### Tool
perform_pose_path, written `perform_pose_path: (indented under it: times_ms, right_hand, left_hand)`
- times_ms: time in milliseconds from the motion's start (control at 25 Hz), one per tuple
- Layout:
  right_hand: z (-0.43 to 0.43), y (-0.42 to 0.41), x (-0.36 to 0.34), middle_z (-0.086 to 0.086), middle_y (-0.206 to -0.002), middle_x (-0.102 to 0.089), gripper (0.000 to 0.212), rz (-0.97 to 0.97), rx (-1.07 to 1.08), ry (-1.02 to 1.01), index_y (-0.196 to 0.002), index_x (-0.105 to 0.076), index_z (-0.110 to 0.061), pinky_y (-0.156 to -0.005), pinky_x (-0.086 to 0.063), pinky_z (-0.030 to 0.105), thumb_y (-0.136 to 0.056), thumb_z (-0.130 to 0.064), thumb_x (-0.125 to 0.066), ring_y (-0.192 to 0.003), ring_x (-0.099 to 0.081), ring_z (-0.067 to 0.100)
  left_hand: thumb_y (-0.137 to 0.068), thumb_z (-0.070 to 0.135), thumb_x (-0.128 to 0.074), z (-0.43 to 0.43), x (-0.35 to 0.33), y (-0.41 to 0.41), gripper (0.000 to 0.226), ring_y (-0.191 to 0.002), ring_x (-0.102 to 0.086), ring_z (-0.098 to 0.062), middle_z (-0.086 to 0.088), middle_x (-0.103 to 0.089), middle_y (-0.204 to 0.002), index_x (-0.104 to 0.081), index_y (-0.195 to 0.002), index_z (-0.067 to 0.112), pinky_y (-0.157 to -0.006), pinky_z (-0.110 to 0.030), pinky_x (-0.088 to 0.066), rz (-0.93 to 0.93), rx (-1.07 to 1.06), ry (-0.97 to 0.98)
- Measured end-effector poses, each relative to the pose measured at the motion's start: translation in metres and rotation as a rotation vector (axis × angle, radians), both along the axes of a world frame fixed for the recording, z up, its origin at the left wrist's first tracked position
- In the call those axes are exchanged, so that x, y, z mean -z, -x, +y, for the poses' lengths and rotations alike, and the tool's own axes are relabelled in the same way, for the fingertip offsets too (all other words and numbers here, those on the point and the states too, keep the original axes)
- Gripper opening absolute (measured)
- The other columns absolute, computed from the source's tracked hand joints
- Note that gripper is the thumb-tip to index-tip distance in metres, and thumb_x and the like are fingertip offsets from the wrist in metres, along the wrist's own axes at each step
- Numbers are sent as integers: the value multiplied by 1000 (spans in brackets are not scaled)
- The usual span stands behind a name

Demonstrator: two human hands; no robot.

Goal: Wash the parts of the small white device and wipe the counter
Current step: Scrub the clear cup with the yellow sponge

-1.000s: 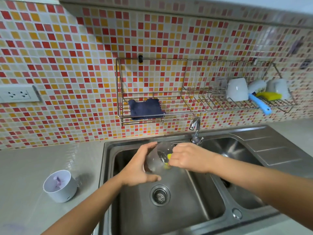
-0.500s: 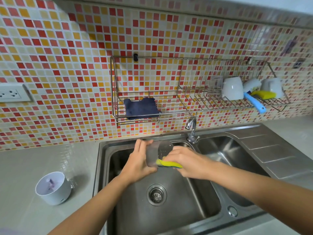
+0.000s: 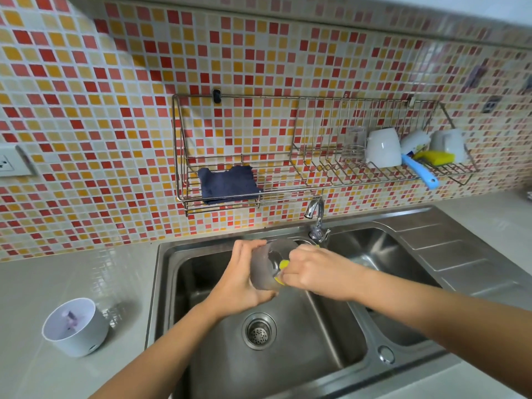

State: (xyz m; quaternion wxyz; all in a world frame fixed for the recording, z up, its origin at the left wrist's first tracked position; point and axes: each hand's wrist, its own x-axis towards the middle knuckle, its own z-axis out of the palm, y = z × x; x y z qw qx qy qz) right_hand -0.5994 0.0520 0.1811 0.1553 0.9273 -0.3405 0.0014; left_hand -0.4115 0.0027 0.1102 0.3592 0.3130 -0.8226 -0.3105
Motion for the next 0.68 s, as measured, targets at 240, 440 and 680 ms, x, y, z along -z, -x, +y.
perform_pose_path:
  times_ms: [240,440,680]
  right_hand:
    - [-1,1,-10,-7,-72,-64,25,-33,42,-167,-77,-61,-22,-68,-46,31,-67,-1,-69,-69,-47,14]
    - [11,-1,0,-9,-79,-67,37,36,163,-194,-89,-66,-24,-68,-48,29,-58,-6,-77,-73,-51,14]
    - [19,-17,-11,1,-80,-67,19,-387,491,-472,-90,-66,-16,-76,-45,32,-73,-20,-73,-79,-52,20]
  left_hand:
    - [-61,29,-76,-12,6,-1,84,-121,-43,-7,6,-40,-129,-33,-133,23,-100,-15,-36,-86,27,65]
    - [-64,38,-71,-13,16,-3,81,-122,-39,-10,0,-37,-127,-25,-130,26,-96,-32,-45,-82,-24,145]
    - [-62,23,-80,-8,14,9,88,-117,-36,1,8,-31,-125,-22,-128,28,-93,-27,-43,-17,-83,129]
